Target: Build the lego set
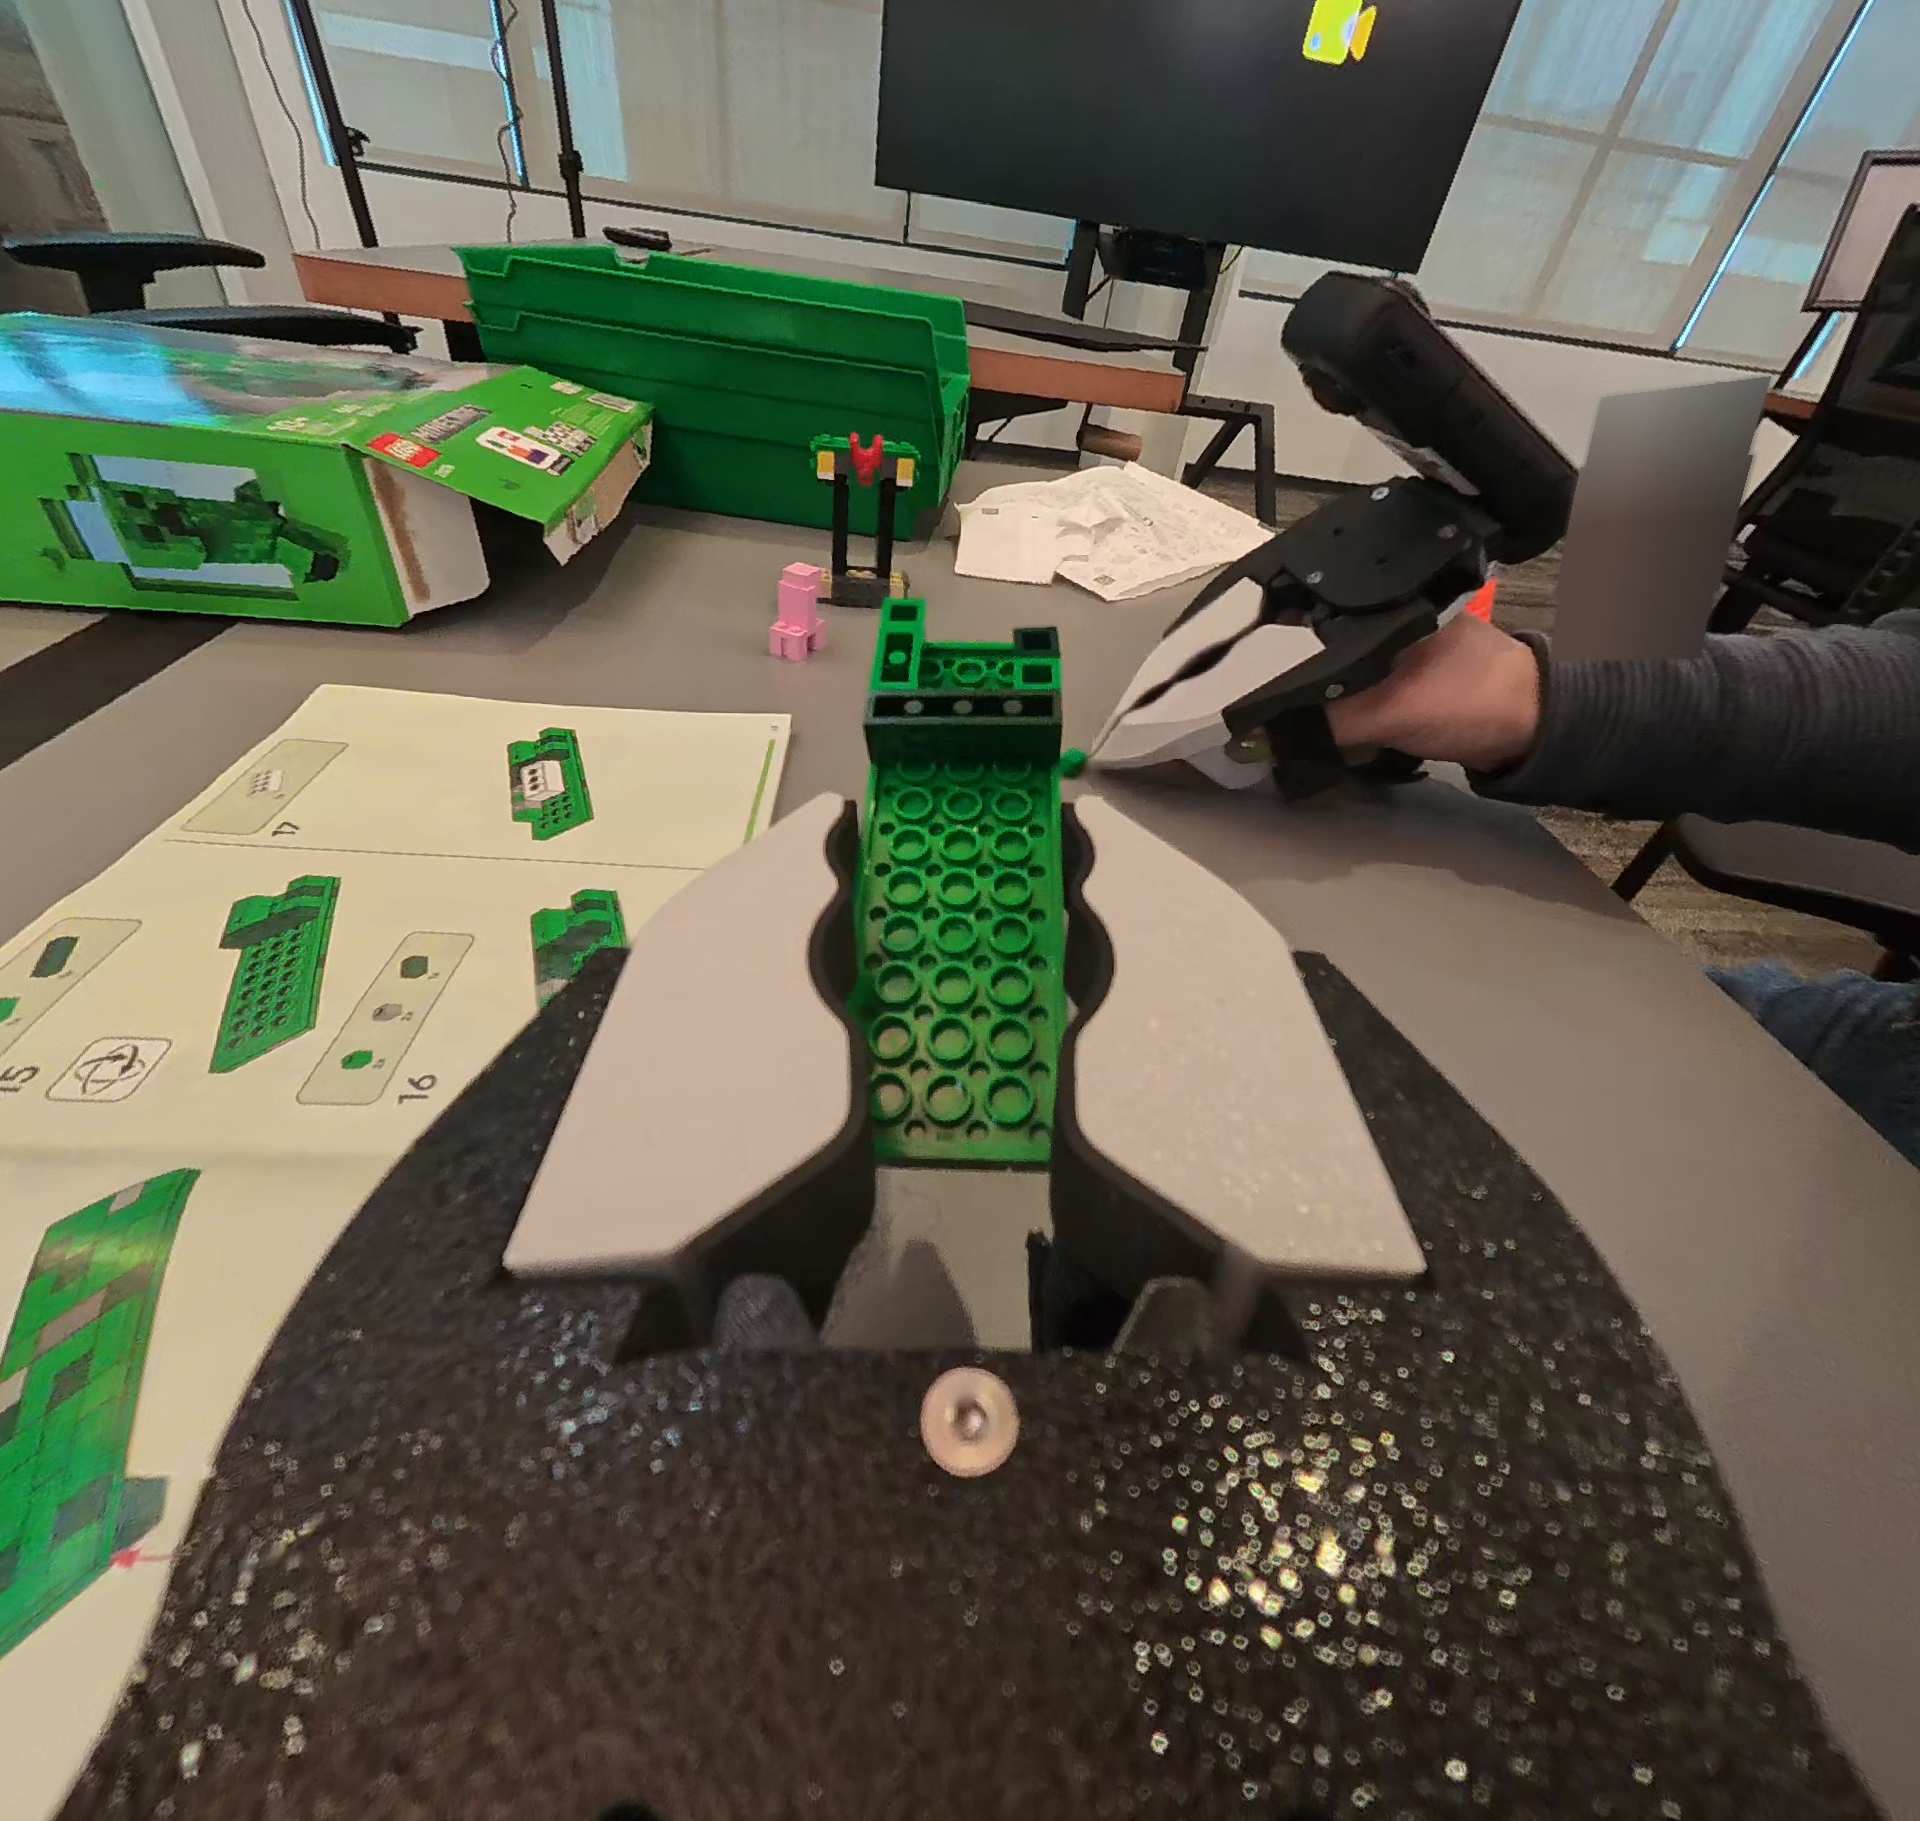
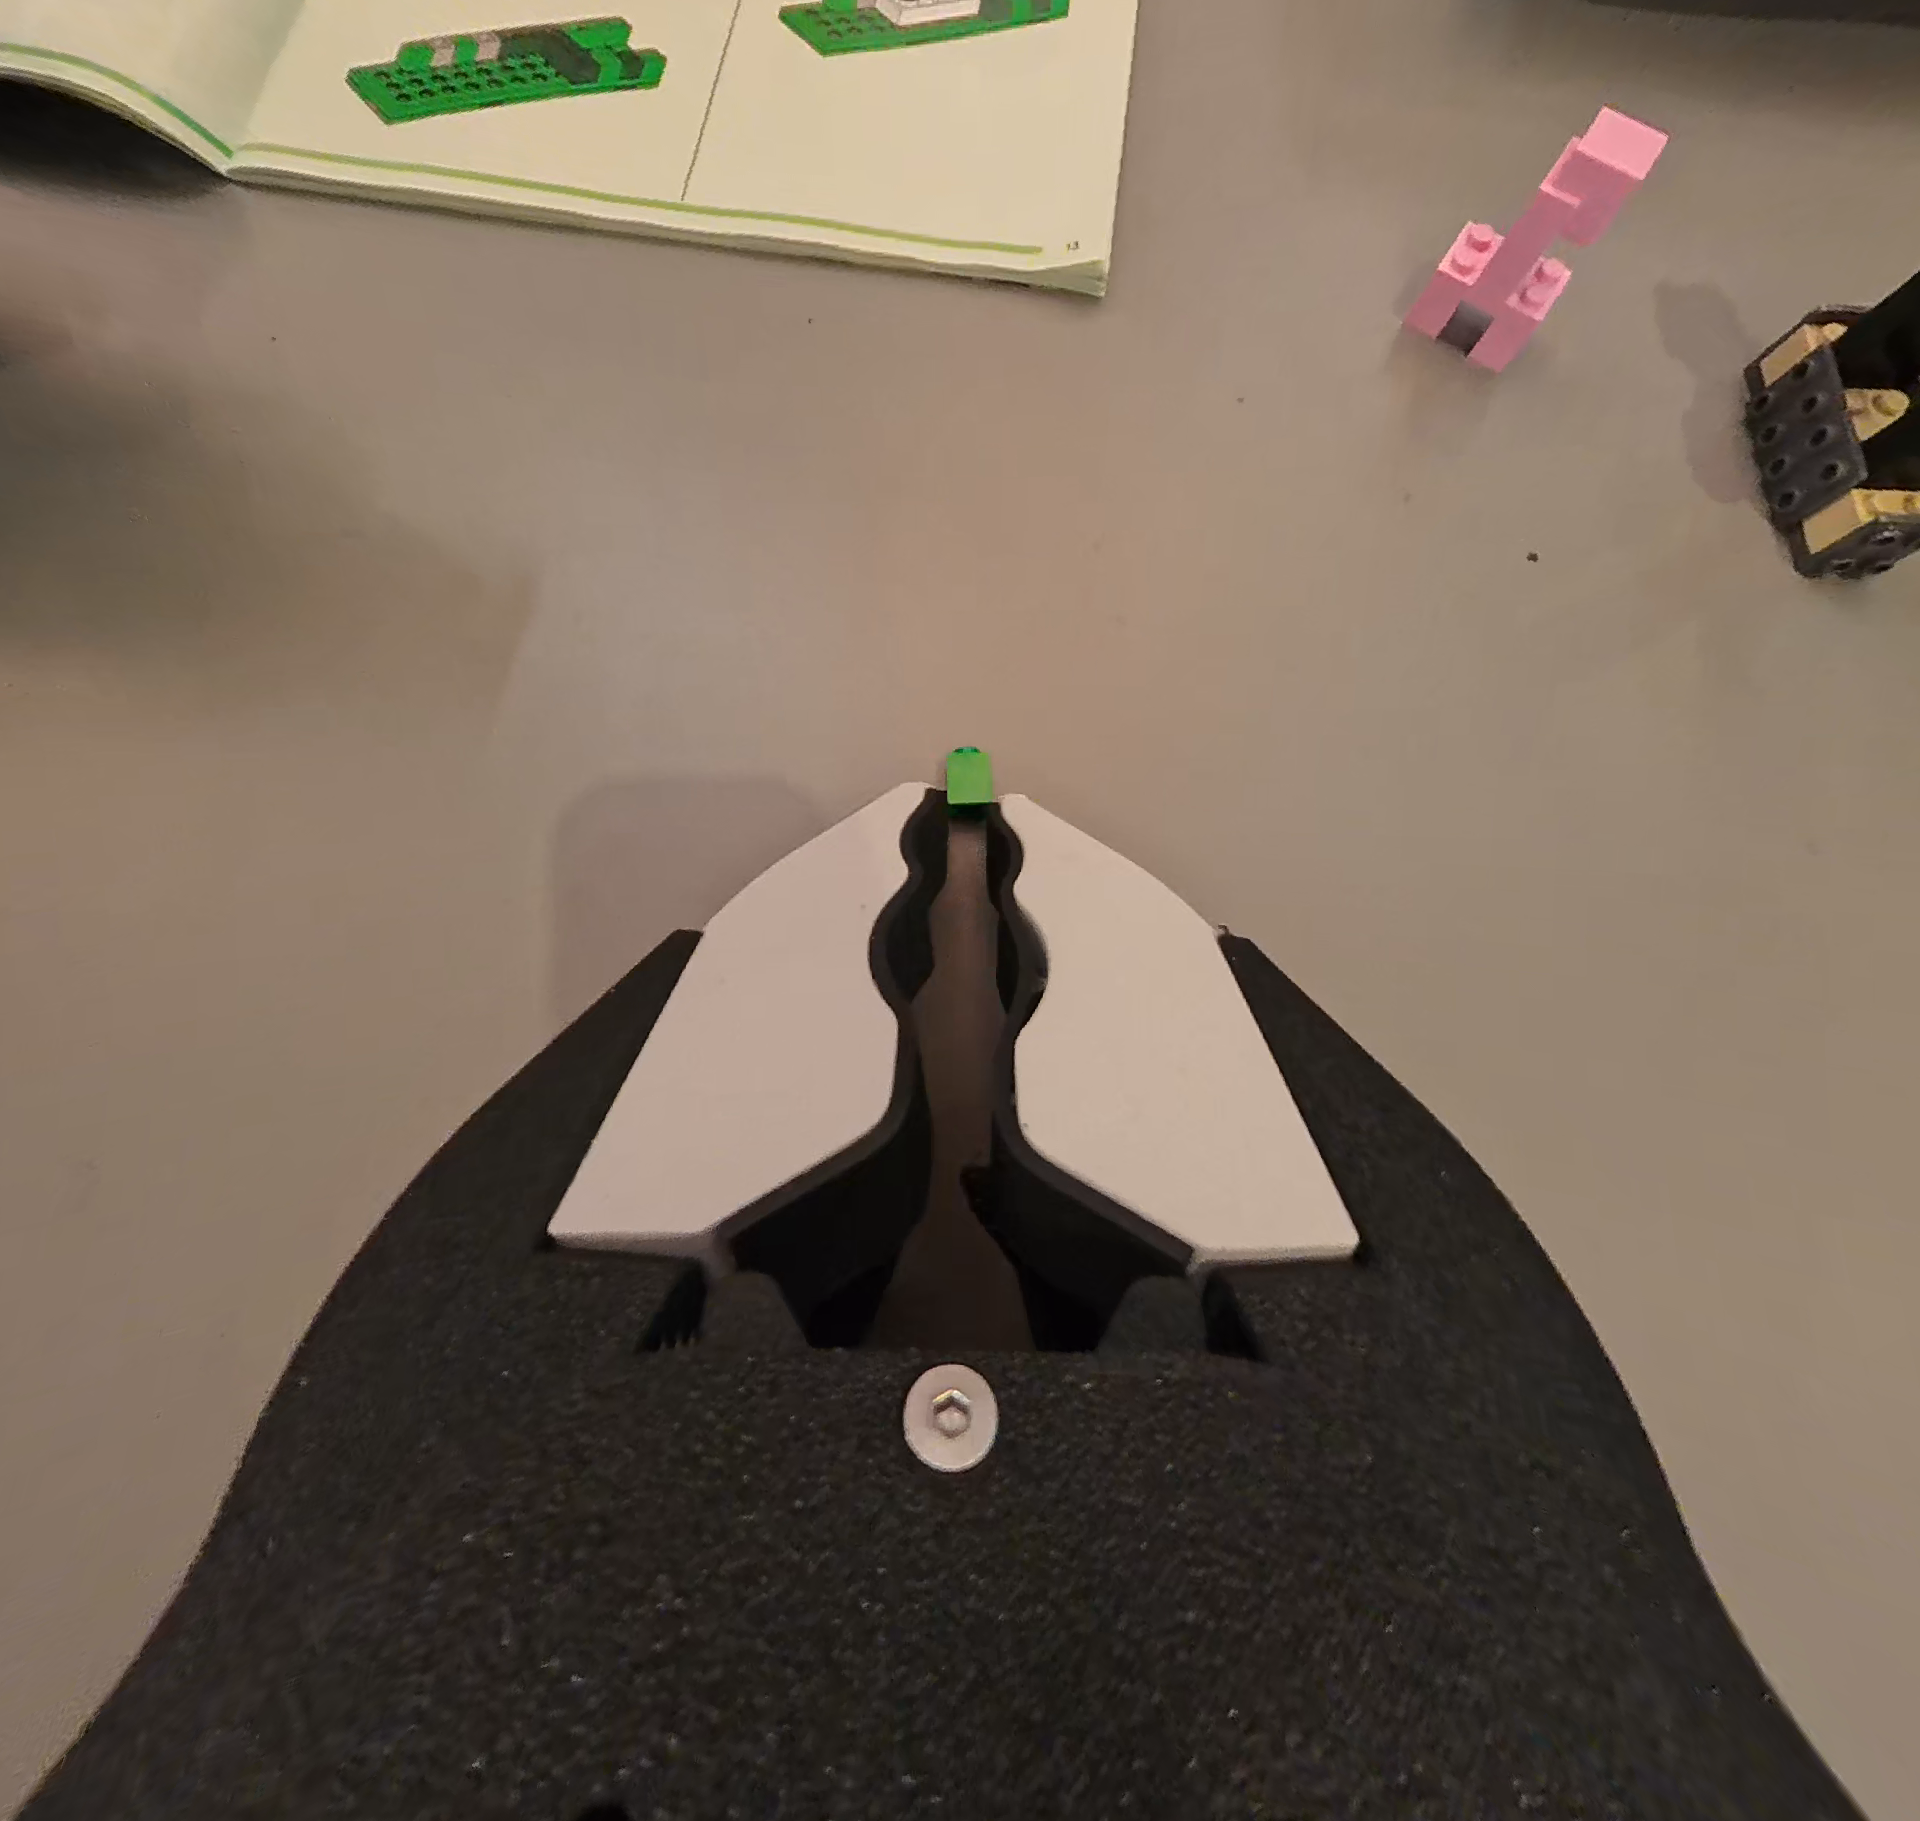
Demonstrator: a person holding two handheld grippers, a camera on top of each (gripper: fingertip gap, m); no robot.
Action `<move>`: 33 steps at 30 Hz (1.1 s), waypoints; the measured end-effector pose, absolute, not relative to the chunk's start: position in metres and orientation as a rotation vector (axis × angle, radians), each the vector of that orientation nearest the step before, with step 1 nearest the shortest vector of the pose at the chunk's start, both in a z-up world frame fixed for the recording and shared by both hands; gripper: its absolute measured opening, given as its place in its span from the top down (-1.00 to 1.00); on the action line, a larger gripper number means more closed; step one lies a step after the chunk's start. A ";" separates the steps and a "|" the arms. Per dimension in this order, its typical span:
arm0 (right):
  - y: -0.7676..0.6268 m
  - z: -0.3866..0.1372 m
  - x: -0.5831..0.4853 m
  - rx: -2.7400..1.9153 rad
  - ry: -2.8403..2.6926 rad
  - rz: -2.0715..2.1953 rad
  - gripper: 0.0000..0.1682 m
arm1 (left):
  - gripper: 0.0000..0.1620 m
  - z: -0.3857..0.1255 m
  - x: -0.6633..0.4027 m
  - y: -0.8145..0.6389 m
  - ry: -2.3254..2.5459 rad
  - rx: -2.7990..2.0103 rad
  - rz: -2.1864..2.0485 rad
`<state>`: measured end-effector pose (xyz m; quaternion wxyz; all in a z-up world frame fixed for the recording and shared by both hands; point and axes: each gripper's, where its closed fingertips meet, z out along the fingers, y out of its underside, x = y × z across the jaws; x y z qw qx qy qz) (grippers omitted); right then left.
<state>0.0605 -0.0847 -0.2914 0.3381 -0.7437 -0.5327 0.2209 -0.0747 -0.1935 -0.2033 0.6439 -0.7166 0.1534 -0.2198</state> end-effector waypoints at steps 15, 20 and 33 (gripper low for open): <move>-0.093 -0.290 0.054 -1.956 -1.485 0.714 0.84 | 0.56 -0.206 -0.074 -0.194 0.344 -1.645 -0.547; -0.090 -0.293 0.054 -1.991 -1.493 0.683 0.82 | 0.56 -0.205 -0.074 -0.194 0.334 -1.642 -0.570; -0.072 -0.294 0.035 -1.775 -1.767 0.532 0.72 | 0.56 -0.208 -0.070 -0.193 0.350 -1.655 -0.591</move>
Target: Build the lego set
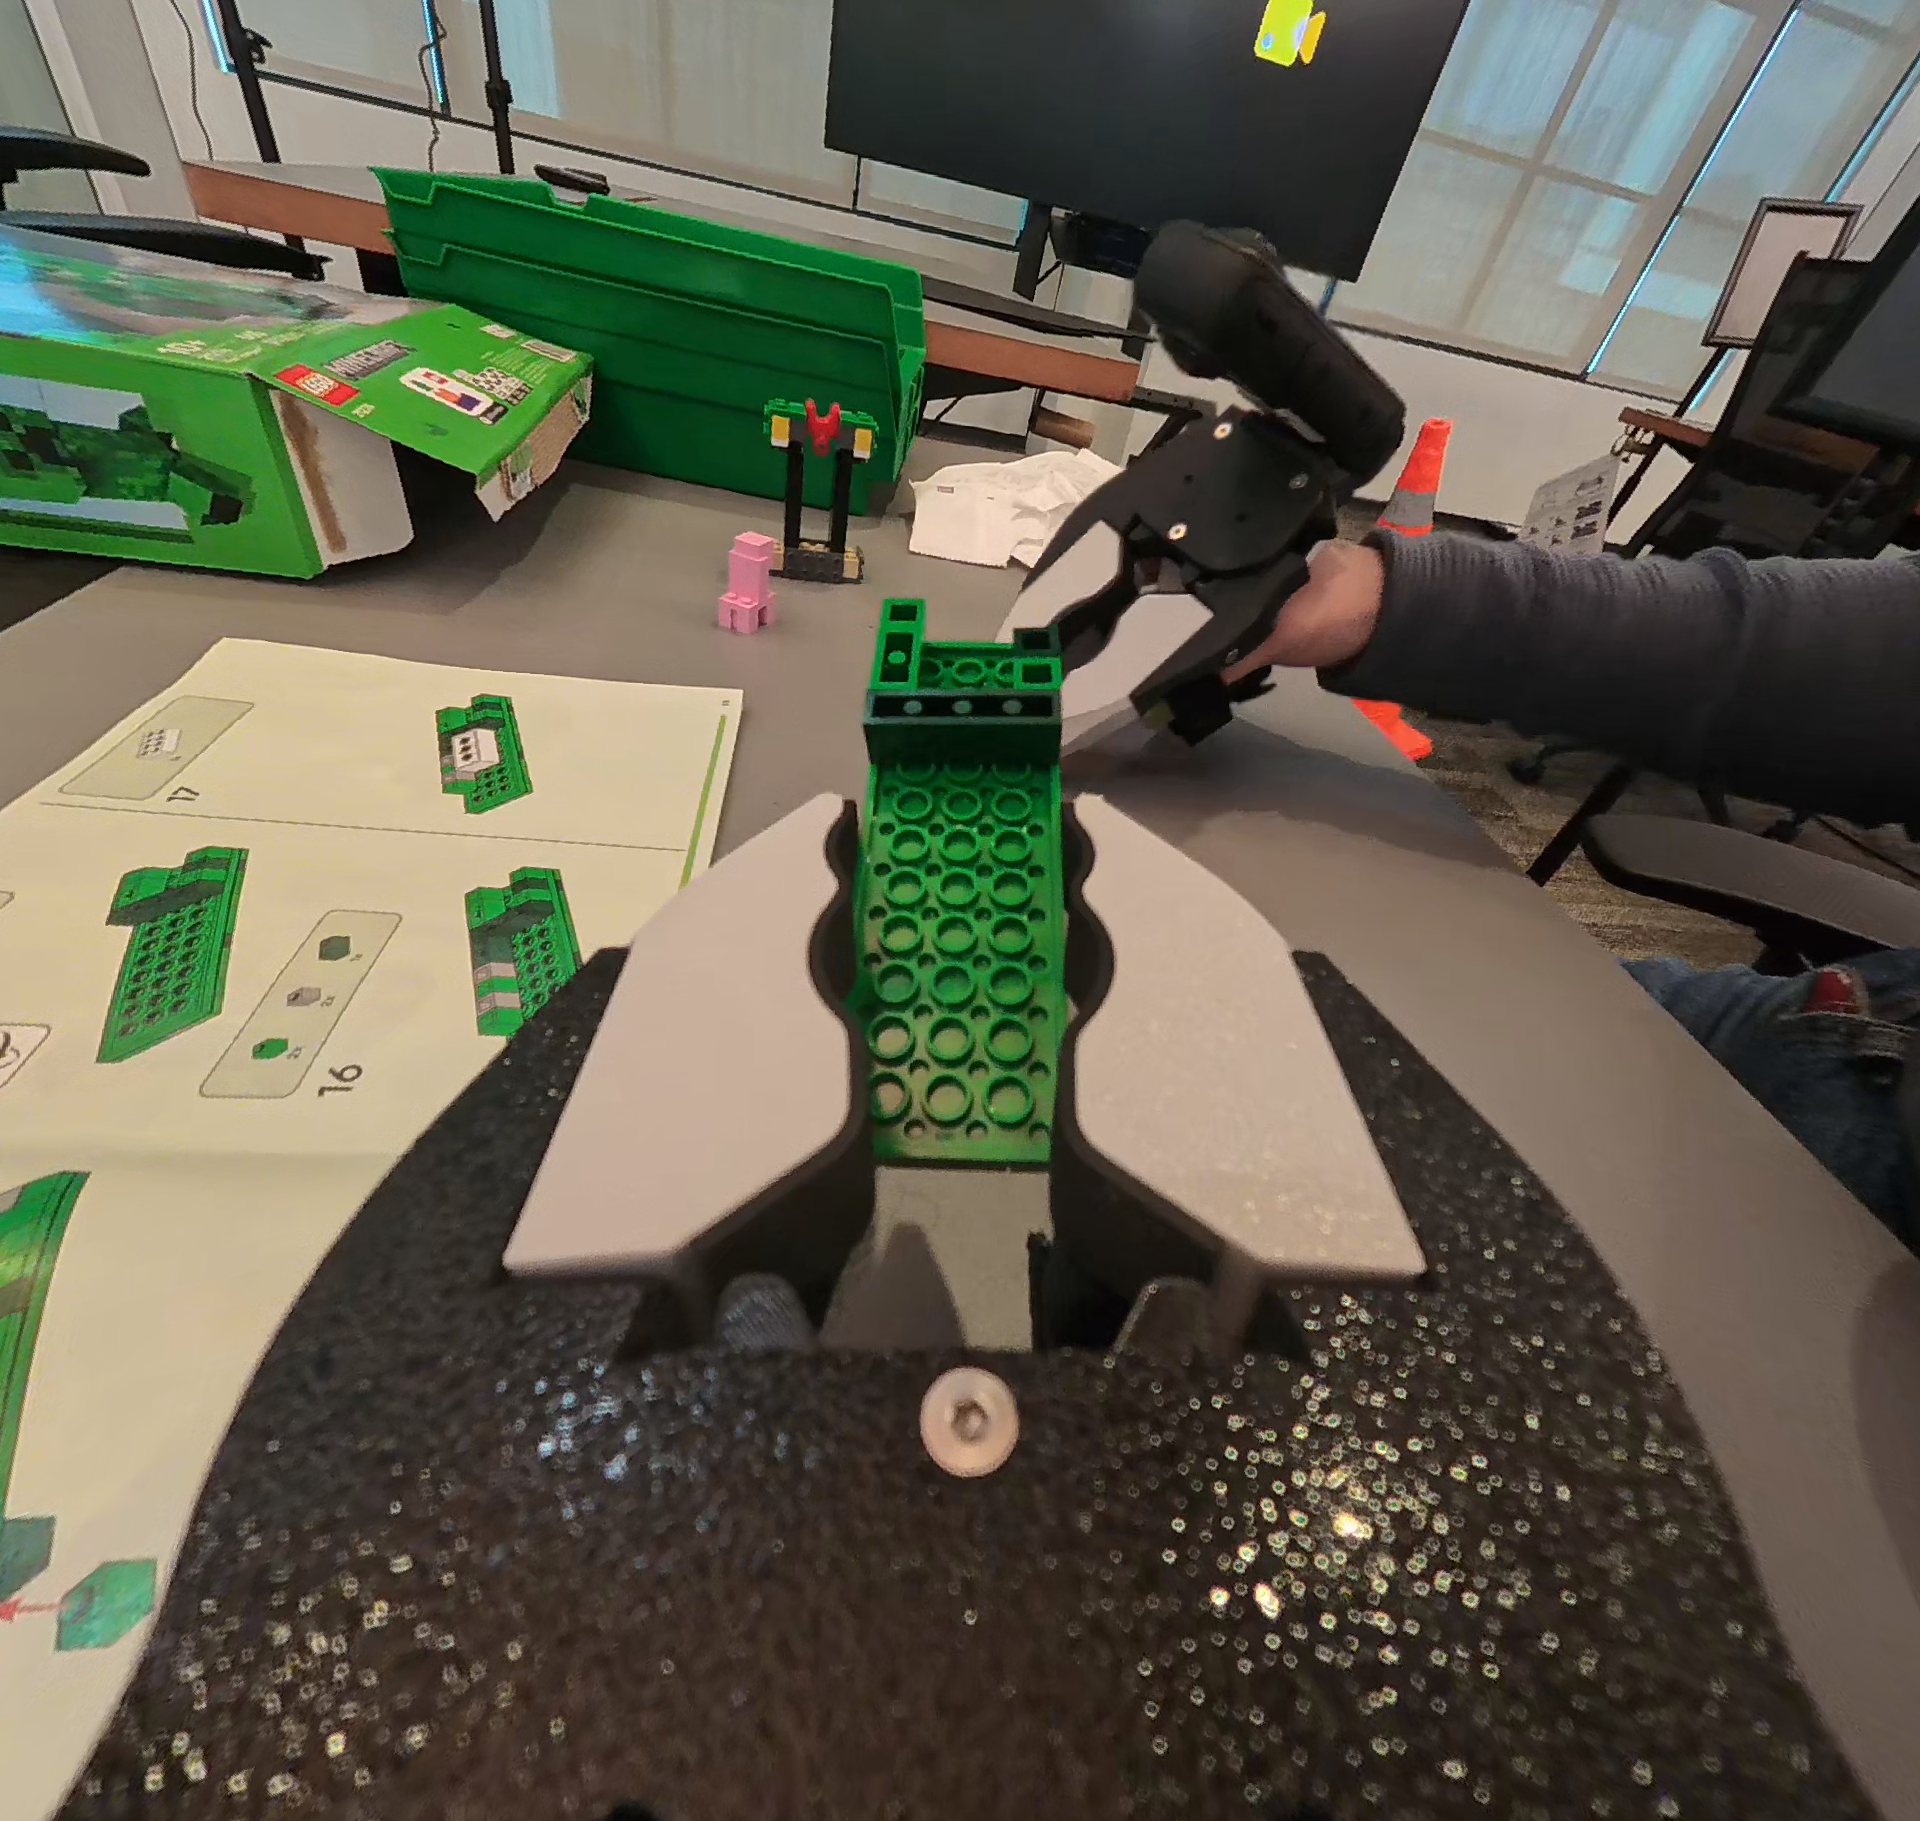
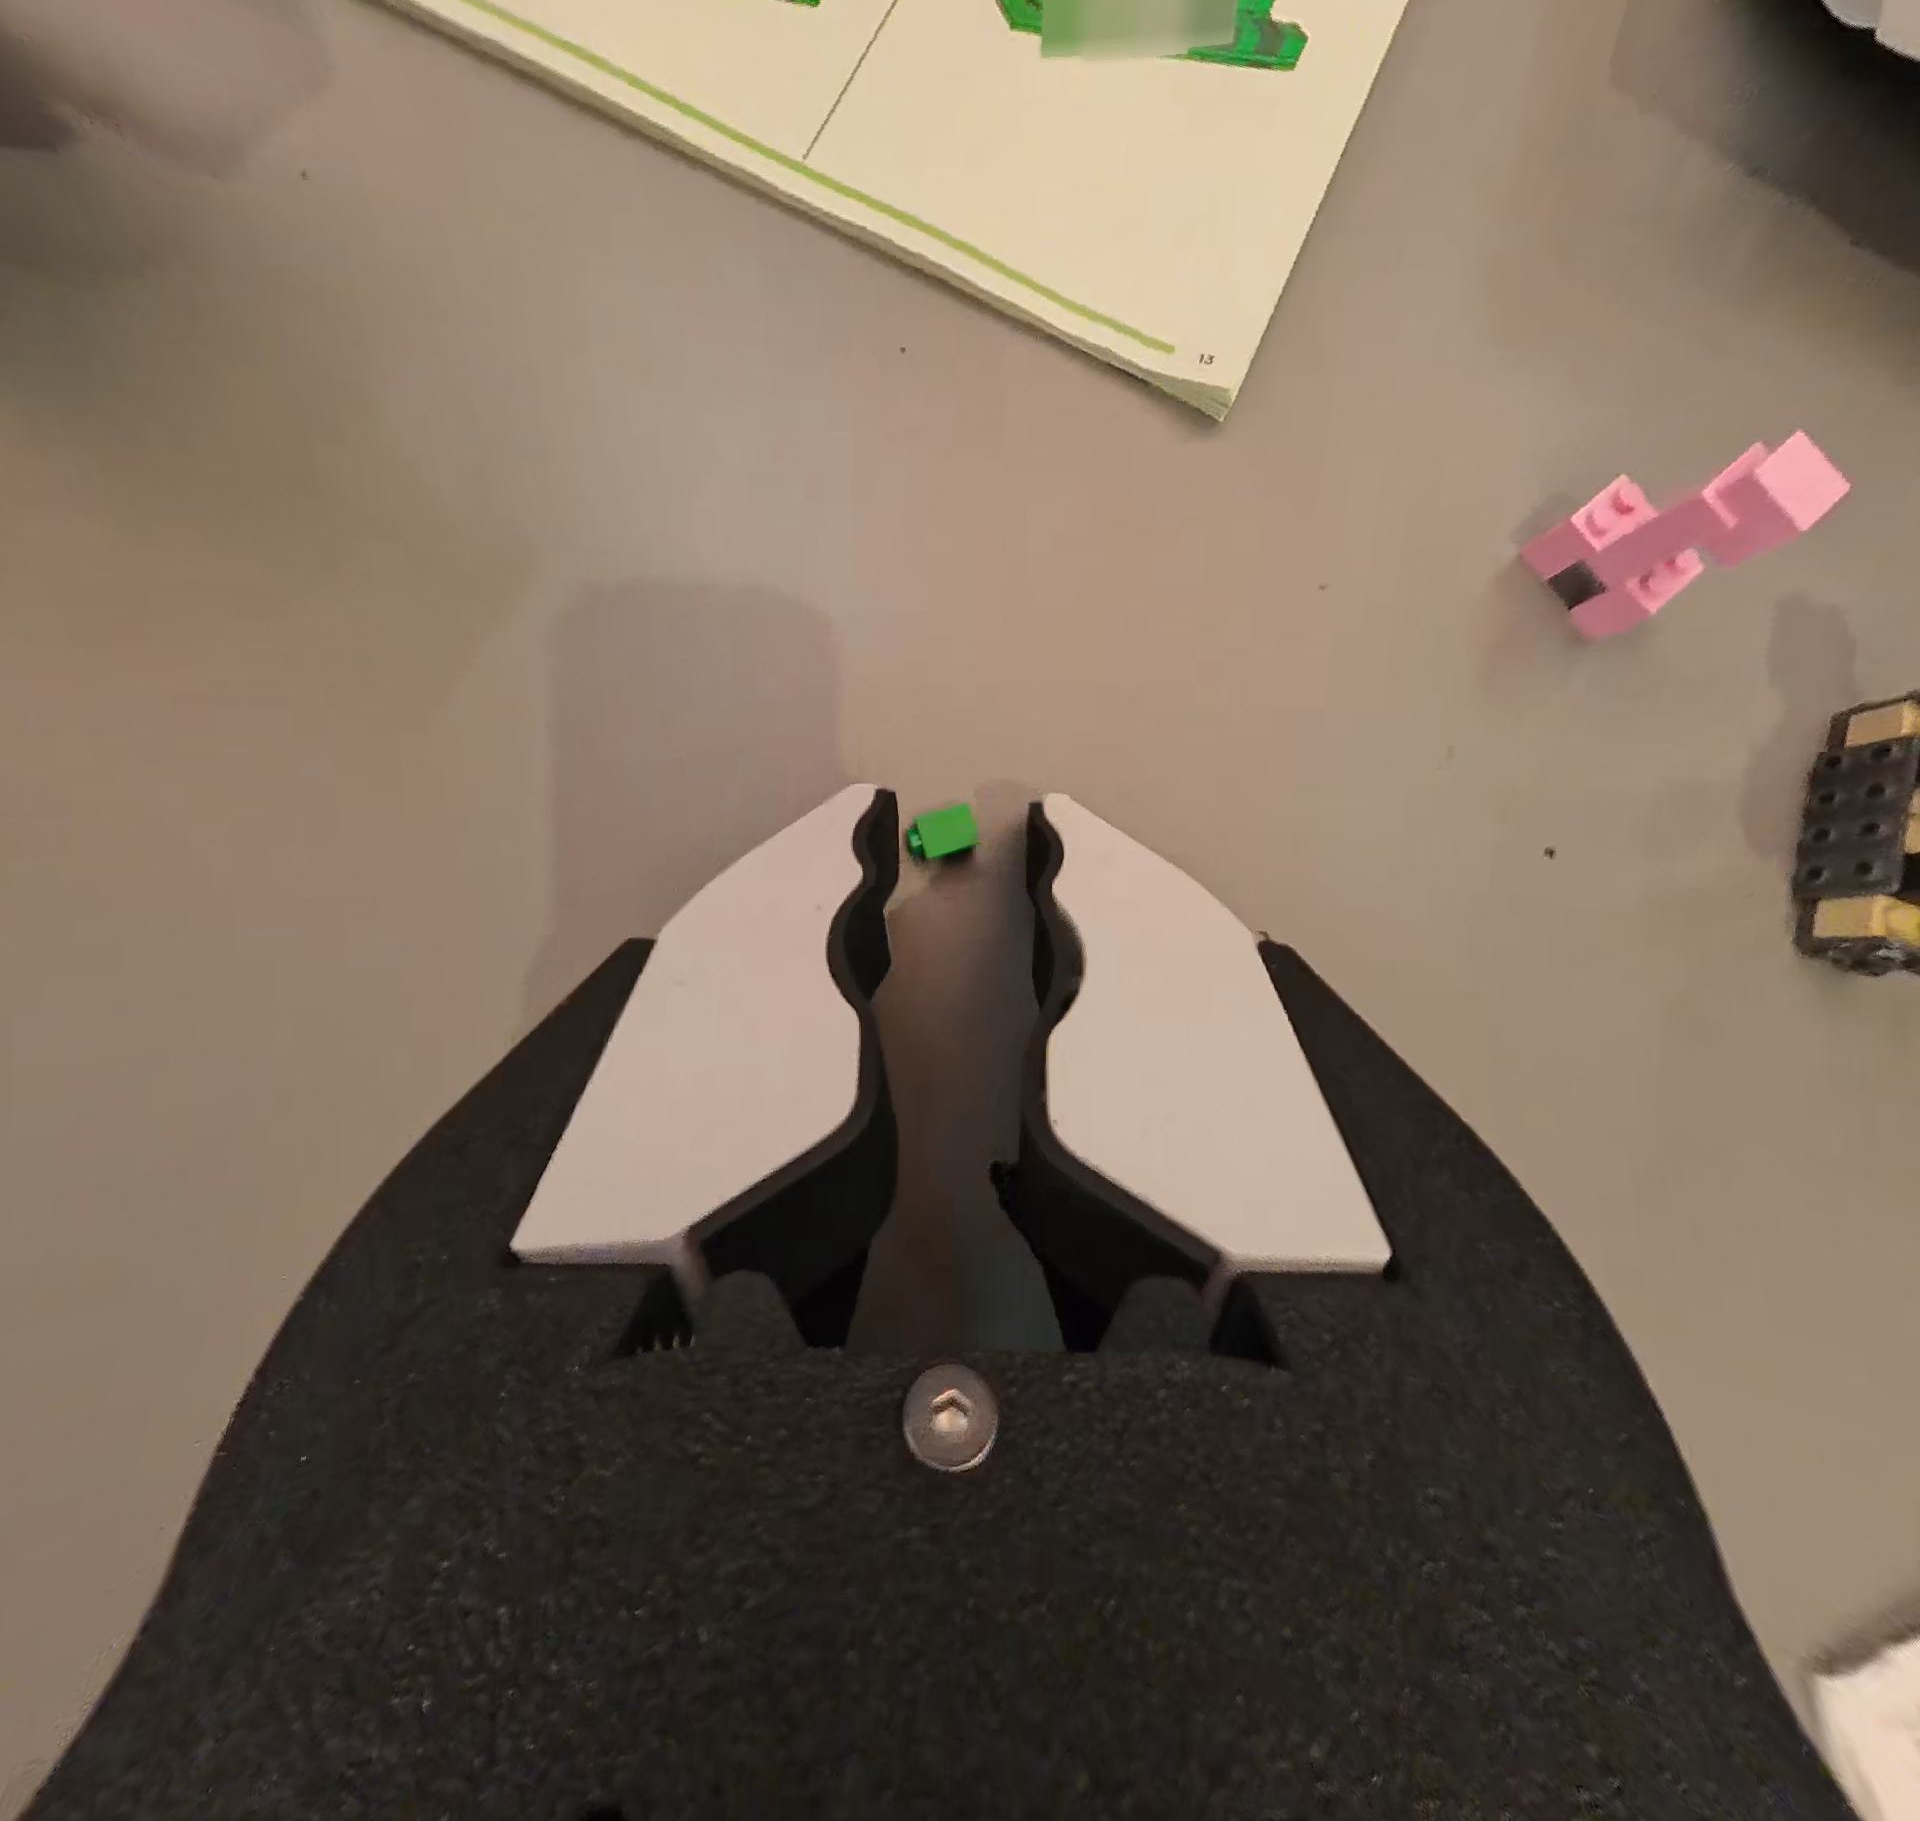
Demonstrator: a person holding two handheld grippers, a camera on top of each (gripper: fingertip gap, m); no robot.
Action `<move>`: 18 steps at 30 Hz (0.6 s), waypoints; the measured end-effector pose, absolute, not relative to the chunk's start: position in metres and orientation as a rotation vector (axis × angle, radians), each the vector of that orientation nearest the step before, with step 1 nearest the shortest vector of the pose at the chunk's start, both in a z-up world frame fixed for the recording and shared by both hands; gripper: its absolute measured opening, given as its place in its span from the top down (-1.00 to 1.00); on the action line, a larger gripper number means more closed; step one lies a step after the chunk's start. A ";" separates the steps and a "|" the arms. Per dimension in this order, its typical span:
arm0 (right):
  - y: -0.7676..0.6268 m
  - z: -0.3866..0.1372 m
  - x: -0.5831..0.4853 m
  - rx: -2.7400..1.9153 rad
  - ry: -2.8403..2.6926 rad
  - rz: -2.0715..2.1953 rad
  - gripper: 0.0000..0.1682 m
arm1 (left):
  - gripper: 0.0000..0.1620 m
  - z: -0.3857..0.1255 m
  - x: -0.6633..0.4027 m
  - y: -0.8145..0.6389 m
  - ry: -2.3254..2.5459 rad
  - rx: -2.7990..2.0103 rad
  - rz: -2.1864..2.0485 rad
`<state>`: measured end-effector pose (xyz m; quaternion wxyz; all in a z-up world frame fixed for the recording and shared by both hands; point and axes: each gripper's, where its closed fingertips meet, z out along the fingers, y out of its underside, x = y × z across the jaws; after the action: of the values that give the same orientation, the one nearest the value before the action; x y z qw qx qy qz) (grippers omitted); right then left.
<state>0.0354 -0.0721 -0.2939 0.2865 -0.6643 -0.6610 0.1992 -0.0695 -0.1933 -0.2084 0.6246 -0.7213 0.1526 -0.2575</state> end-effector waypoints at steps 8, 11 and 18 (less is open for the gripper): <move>-0.077 -0.291 0.055 -1.609 -2.002 0.646 0.69 | 0.56 -0.208 -0.069 -0.194 0.352 -1.654 -0.611; -0.078 -0.291 0.054 -1.586 -2.026 0.696 0.75 | 0.56 -0.208 -0.068 -0.194 0.354 -1.655 -0.615; -0.094 -0.293 0.048 -1.542 -2.083 0.786 0.74 | 0.55 -0.208 -0.068 -0.194 0.350 -1.651 -0.628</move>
<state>0.0477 -0.0938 -0.2933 0.2152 -0.5561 -0.7511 0.2834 -0.0683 -0.1940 -0.2078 0.6212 -0.7185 0.1525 -0.2732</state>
